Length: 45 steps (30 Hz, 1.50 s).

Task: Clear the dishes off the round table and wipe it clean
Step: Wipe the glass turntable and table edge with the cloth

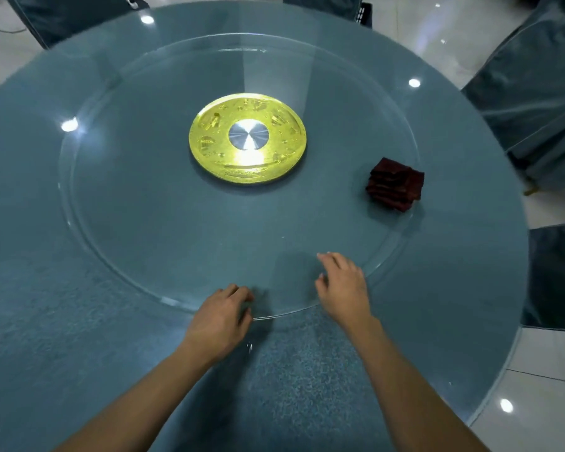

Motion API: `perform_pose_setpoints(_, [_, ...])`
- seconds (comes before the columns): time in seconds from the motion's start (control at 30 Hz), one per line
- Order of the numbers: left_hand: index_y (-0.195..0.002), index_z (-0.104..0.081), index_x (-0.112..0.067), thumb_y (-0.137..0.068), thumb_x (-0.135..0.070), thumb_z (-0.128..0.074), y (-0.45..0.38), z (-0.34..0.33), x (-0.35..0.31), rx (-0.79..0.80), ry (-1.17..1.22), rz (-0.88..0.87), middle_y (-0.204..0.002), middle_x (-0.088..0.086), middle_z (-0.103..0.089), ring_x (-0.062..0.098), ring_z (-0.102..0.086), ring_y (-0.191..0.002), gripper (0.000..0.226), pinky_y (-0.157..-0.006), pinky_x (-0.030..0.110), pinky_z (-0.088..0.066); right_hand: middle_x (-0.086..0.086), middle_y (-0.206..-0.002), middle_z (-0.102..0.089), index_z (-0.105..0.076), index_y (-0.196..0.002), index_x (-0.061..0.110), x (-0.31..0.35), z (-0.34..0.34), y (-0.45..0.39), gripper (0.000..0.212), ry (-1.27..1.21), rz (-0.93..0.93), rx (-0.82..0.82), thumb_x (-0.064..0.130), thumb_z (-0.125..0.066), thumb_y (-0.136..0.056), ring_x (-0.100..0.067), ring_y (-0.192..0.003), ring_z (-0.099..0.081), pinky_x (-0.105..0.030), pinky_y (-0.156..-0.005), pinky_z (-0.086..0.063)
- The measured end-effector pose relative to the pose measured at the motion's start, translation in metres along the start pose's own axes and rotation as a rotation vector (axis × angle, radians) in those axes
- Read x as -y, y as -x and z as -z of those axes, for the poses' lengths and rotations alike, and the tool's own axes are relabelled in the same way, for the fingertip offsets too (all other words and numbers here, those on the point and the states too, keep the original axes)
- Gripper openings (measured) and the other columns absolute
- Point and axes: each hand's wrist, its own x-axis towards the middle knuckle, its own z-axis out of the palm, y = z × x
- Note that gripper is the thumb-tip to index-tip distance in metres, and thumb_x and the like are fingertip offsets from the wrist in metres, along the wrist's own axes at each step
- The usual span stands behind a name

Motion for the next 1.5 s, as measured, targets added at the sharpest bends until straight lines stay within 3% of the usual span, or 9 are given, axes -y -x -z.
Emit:
perform_pose_setpoints(0.3, [-0.139,-0.054,-0.015,-0.091,-0.029,-0.055,0.0,-0.016,0.019,0.027,-0.09,0.172,-0.142,0.01,-0.051,0.038,-0.055,-0.119,0.05,-0.1,0.046,-0.049,-0.013,-0.136,-0.056,-0.059,-0.134,0.013,-0.055,0.026,-0.085,0.049,0.056,-0.039,-0.219,0.009,-0.063,-0.085,-0.038,-0.117,-0.055,-0.05,-0.096,-0.044])
perform_pose_setpoints(0.43, [-0.143,-0.052,-0.01,-0.088,-0.039,-0.052,0.013,-0.017,0.044,-0.017,-0.123,0.3,-0.15,0.02,-0.045,0.043,-0.045,-0.134,0.062,-0.111,0.052,-0.04,-0.014,-0.143,-0.053,-0.053,-0.141,0.017,-0.064,0.005,-0.093,0.05,0.056,-0.07,-0.202,0.029,-0.059,-0.093,-0.037,-0.129,-0.05,-0.051,-0.109,-0.036])
perform_pose_setpoints(0.53, [-0.147,-0.047,-0.008,-0.088,-0.044,-0.051,0.018,-0.014,0.069,-0.029,-0.138,0.355,-0.155,0.023,-0.039,0.045,-0.04,-0.14,0.069,-0.116,0.055,-0.036,-0.013,-0.158,-0.037,-0.037,-0.153,0.02,-0.055,-0.03,-0.072,0.059,0.066,-0.022,-0.165,0.043,-0.037,-0.099,-0.031,-0.145,-0.034,-0.048,-0.121,-0.022])
perform_pose_setpoints(0.7, [-0.155,-0.033,-0.009,-0.099,-0.042,-0.055,0.014,0.006,0.087,0.008,-0.171,0.399,-0.164,0.019,-0.023,0.04,-0.027,-0.149,0.068,-0.122,0.046,-0.023,-0.012,-0.162,-0.031,-0.031,-0.157,0.02,-0.027,-0.051,-0.05,0.063,0.083,-0.041,-0.214,0.05,-0.032,-0.101,-0.027,-0.15,-0.026,-0.049,-0.123,-0.016])
perform_pose_setpoints(0.83, [-0.156,-0.031,-0.012,-0.1,-0.037,-0.055,0.017,0.015,0.099,0.011,-0.152,0.389,-0.165,0.016,-0.023,0.039,-0.03,-0.147,0.066,-0.12,0.048,-0.028,-0.008,-0.164,-0.025,-0.024,-0.159,0.025,-0.028,-0.052,-0.044,0.072,0.169,-0.004,-0.175,0.063,-0.031,-0.099,-0.024,-0.152,-0.019,-0.051,-0.124,0.001])
perform_pose_setpoints(1.03, [-0.149,-0.047,-0.034,-0.089,-0.036,-0.072,0.034,0.014,0.126,-0.049,-0.196,0.344,-0.154,0.023,-0.038,0.048,-0.046,-0.133,0.065,-0.105,0.058,-0.045,-0.011,-0.164,-0.023,-0.023,-0.158,0.03,-0.03,-0.051,-0.071,0.069,0.1,-0.135,-0.224,0.063,-0.029,-0.097,-0.027,-0.152,-0.019,-0.061,-0.121,-0.004])
perform_pose_setpoints(1.13, [-0.148,-0.048,-0.038,-0.09,-0.039,-0.072,0.039,0.01,0.137,-0.076,-0.193,0.3,-0.155,0.024,-0.037,0.049,-0.044,-0.134,0.062,-0.109,0.06,-0.043,-0.012,-0.164,-0.025,-0.026,-0.158,0.027,0.003,-0.06,-0.093,0.068,0.076,-0.114,-0.251,0.061,-0.031,-0.098,-0.028,-0.151,-0.021,-0.06,-0.121,-0.005])
perform_pose_setpoints(1.33, [-0.154,-0.039,-0.014,-0.096,-0.047,-0.048,0.048,0.005,0.156,-0.15,-0.137,0.275,-0.161,0.007,-0.038,0.033,-0.041,-0.144,0.068,-0.117,0.051,-0.037,-0.008,-0.166,-0.021,-0.023,-0.159,0.024,0.112,-0.087,-0.165,0.067,0.095,0.053,-0.166,0.058,-0.026,-0.101,-0.024,-0.153,-0.018,-0.055,-0.123,-0.003])
perform_pose_setpoints(1.5, [-0.154,-0.04,-0.009,-0.097,-0.042,-0.044,0.051,-0.006,0.156,-0.21,-0.173,0.268,-0.161,0.012,-0.036,0.036,-0.038,-0.146,0.066,-0.117,0.044,-0.029,-0.005,-0.166,-0.02,-0.025,-0.158,0.03,0.203,-0.119,-0.137,0.066,0.107,0.434,-0.068,0.057,-0.027,-0.099,-0.02,-0.154,-0.015,-0.051,-0.124,0.0])
